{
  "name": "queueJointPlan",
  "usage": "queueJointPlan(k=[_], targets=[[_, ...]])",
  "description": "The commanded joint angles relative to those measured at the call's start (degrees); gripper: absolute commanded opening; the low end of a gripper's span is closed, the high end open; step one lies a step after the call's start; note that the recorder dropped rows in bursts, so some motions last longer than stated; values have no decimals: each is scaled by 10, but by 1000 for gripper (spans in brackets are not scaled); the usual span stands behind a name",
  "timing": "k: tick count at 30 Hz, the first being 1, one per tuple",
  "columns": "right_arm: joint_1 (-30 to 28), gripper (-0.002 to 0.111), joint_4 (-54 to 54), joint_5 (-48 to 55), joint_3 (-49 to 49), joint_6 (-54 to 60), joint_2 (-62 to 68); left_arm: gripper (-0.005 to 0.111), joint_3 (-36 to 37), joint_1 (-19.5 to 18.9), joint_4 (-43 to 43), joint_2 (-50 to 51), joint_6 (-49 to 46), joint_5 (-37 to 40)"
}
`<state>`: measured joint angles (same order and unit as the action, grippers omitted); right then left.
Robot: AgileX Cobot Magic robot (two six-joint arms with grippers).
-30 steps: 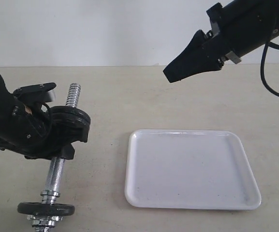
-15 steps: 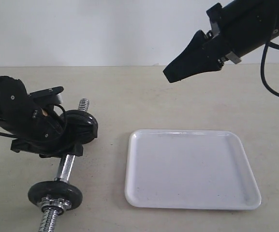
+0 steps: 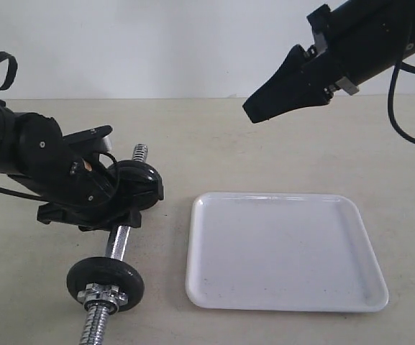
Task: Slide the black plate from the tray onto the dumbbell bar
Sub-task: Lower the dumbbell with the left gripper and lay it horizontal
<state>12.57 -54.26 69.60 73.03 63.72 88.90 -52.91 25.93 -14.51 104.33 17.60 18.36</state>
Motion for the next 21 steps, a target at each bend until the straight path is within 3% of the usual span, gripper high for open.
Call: queueJointPlan(k=[1,13,21], targets=[[1,0,-3,4,3,2,-5,4,-21,1,-11,-22,9,-198],[1,0,-3,4,3,2,-5,4,-21,47,-11,-12,25,-228],[1,0,-3,4,3,2,-5,4,-21,54,-11,-9,32,-231]])
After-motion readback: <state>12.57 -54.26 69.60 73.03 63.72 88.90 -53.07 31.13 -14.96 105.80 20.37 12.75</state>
